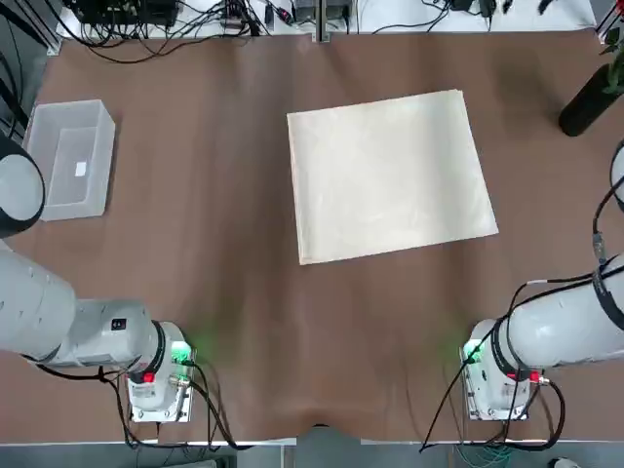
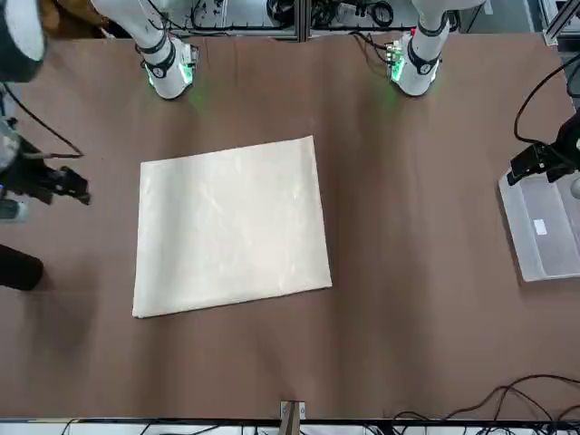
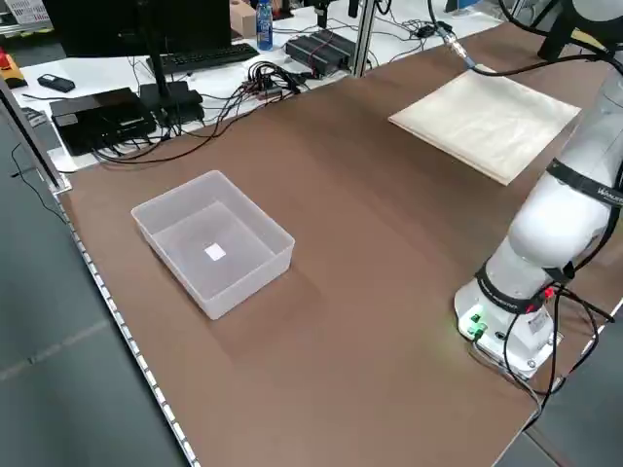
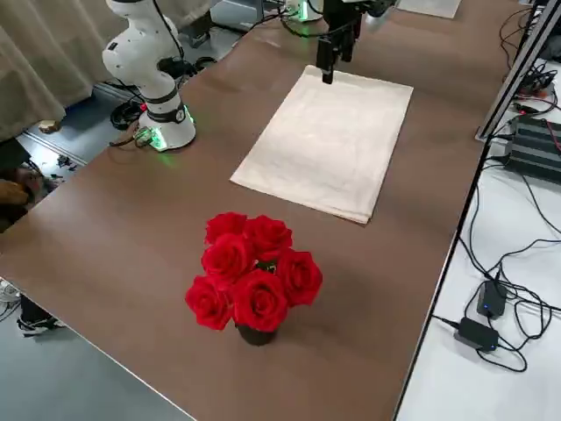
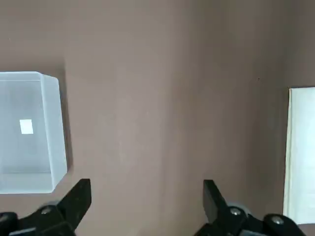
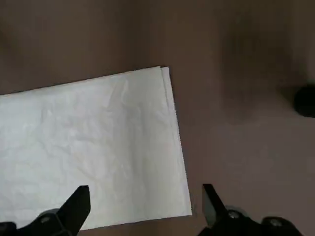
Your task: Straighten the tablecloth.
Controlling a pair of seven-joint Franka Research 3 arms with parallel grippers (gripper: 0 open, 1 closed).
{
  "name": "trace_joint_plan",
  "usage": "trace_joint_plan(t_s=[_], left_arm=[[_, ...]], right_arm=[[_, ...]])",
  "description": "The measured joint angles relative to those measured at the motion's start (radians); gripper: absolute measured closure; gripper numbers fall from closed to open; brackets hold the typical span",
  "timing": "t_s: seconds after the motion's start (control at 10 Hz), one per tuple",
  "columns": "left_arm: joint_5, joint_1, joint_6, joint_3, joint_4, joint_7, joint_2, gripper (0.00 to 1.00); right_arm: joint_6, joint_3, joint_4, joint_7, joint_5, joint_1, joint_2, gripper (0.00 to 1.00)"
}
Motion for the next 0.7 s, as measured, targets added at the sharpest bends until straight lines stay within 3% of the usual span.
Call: trace_joint_plan(t_s=[0.4, 0.7], left_arm=[[0.0, 0.0, 0.0, 0.0, 0.0, 0.0, 0.0, 0.0], [0.0, -0.006, 0.024, -0.005, 0.008, 0.0, 0.003, 0.0]], right_arm=[[-0.055, 0.067, 0.007, -0.056, -0.002, -0.12, -0.012, 0.0], [-0.097, 0.075, 0.05, -0.076, -0.004, -0.123, -0.014, 0.0]])
